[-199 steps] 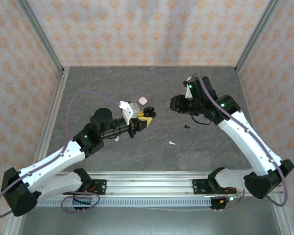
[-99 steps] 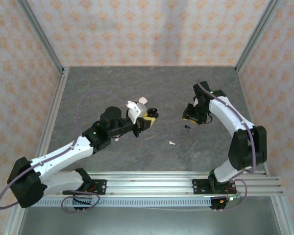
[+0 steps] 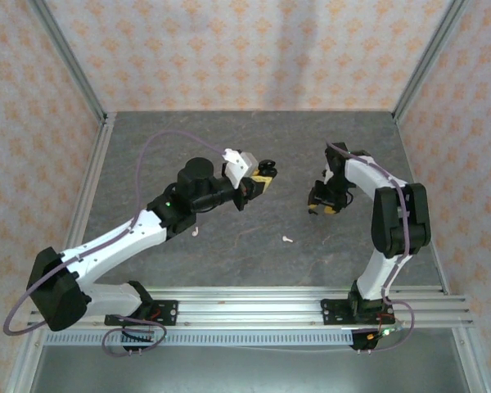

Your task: Insert wireless bluetooth earbuds into charging case

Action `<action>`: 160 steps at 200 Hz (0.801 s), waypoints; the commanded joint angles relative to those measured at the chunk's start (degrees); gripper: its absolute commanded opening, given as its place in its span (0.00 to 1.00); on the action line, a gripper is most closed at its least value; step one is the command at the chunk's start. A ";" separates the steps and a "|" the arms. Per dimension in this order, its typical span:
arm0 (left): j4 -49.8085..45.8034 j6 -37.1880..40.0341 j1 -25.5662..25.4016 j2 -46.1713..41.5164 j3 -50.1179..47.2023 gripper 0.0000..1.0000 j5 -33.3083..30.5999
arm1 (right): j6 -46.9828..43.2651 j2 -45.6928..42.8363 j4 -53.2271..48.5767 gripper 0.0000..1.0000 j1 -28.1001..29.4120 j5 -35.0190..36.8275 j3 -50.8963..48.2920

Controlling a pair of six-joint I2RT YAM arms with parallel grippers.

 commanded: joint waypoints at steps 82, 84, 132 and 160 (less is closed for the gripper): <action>-0.36 -1.14 -0.56 -0.85 -0.27 0.00 -1.92 | 2.56 2.06 8.48 0.45 0.01 -7.53 -5.32; -0.37 -1.14 -0.60 -0.89 -0.35 0.00 -2.00 | 2.69 1.86 8.59 0.45 0.01 -7.76 -5.60; -1.87 -1.05 -0.87 -0.49 -0.27 0.00 -2.53 | 6.98 -3.05 12.35 0.41 0.31 -11.16 -11.52; -2.48 -1.05 -1.27 -0.47 -0.23 0.00 -2.68 | 7.27 -3.74 11.85 0.41 1.05 -11.33 -11.56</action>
